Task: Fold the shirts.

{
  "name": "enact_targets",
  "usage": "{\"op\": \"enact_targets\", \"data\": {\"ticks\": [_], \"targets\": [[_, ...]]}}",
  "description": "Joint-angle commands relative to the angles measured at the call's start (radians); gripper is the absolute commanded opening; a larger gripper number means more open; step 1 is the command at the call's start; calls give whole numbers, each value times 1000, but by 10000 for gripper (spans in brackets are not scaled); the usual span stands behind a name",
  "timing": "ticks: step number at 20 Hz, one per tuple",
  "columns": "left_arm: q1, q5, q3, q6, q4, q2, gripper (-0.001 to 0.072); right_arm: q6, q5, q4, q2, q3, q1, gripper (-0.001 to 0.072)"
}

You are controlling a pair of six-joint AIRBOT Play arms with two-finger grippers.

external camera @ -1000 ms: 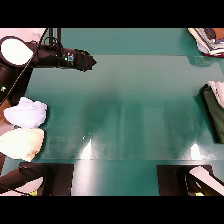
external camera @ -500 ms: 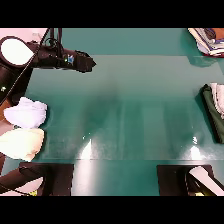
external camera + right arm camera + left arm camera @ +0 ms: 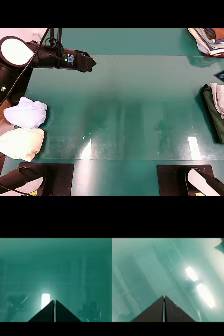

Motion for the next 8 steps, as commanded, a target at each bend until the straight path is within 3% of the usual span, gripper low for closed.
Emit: {"op": "enact_targets", "data": {"ticks": [1, 8], "targets": [[0, 11, 0, 0, 0, 0, 26, -31, -50, 11, 1, 5, 230, 14], [0, 11, 0, 0, 0, 0, 26, -31, -93, 13, 1, 5, 328, 14]]}}
